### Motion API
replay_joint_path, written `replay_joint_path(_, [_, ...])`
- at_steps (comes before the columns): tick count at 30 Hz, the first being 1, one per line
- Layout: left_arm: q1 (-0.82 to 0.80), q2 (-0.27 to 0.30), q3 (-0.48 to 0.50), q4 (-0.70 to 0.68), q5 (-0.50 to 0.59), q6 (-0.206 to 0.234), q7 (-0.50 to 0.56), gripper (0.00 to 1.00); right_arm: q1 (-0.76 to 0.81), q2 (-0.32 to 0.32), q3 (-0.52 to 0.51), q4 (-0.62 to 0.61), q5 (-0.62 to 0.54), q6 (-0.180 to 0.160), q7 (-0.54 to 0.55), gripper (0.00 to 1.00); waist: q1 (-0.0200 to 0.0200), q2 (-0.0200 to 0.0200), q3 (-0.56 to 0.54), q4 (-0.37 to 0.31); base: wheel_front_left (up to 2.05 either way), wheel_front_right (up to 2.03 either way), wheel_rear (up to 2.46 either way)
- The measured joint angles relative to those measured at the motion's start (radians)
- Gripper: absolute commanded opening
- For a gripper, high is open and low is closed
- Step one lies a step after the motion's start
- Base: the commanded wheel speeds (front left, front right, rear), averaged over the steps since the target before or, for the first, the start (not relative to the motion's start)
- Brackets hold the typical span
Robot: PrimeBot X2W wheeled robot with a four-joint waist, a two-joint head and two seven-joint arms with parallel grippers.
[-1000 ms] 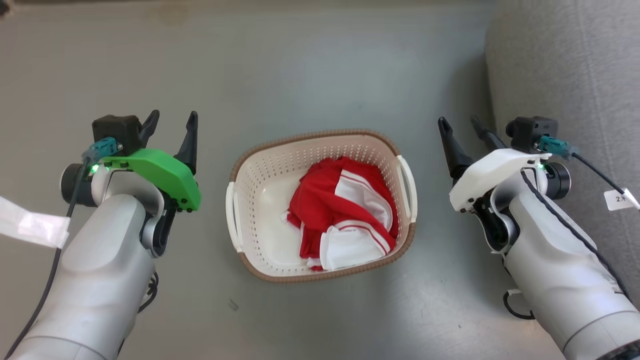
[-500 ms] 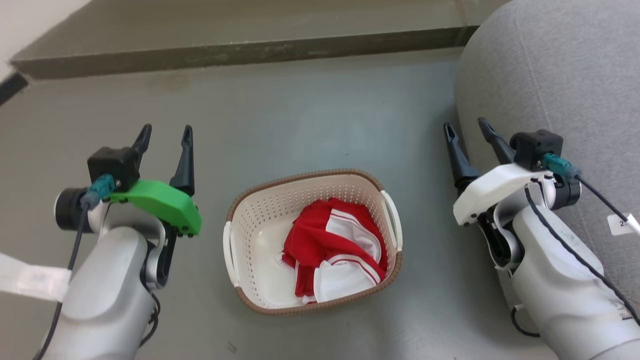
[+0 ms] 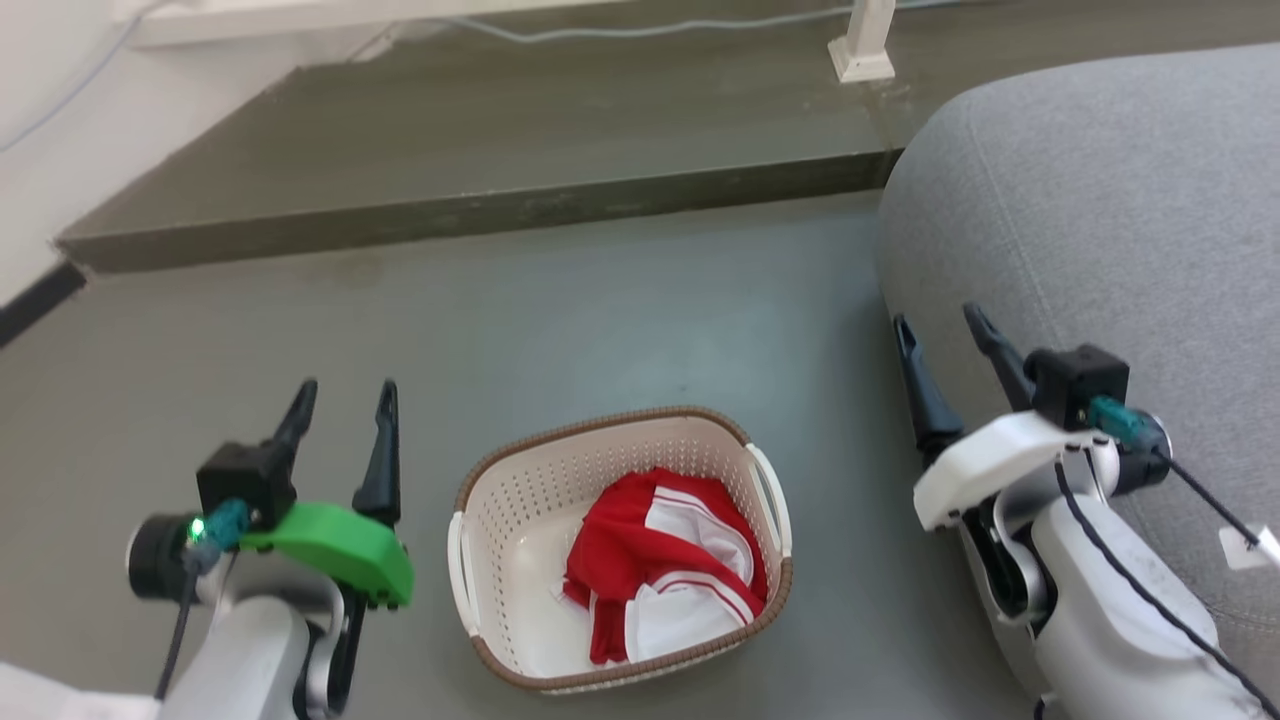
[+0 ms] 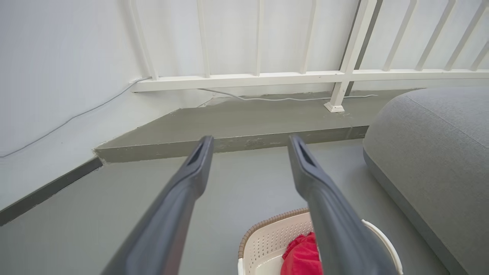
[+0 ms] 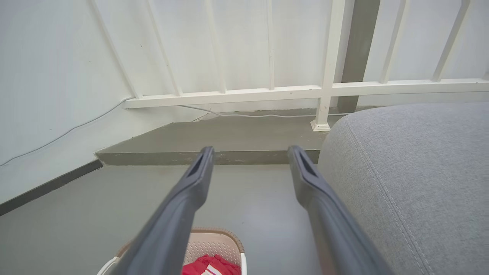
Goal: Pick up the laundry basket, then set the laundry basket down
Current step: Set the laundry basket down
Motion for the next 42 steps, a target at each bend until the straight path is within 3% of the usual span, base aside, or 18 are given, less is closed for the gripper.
replay_joint_path(14, [0.222, -0.001, 0.05, -0.113, 0.053, 0.01, 0.0, 1.0, 0.156, -0.021, -0.006, -0.087, -0.009, -0.017, 0.0, 1.0, 0.0, 0.0, -0.108, -0.014, 0.0, 0.0, 0.0])
replay_joint_path(42, [0.362, -0.032, 0.124, -0.225, 0.134, 0.018, 0.0, 1.0, 0.254, -0.029, -0.018, -0.197, -0.009, -0.028, 0.0, 1.0, 0.0001, 0.0, -0.123, -0.016, 0.0, 0.0, 0.0])
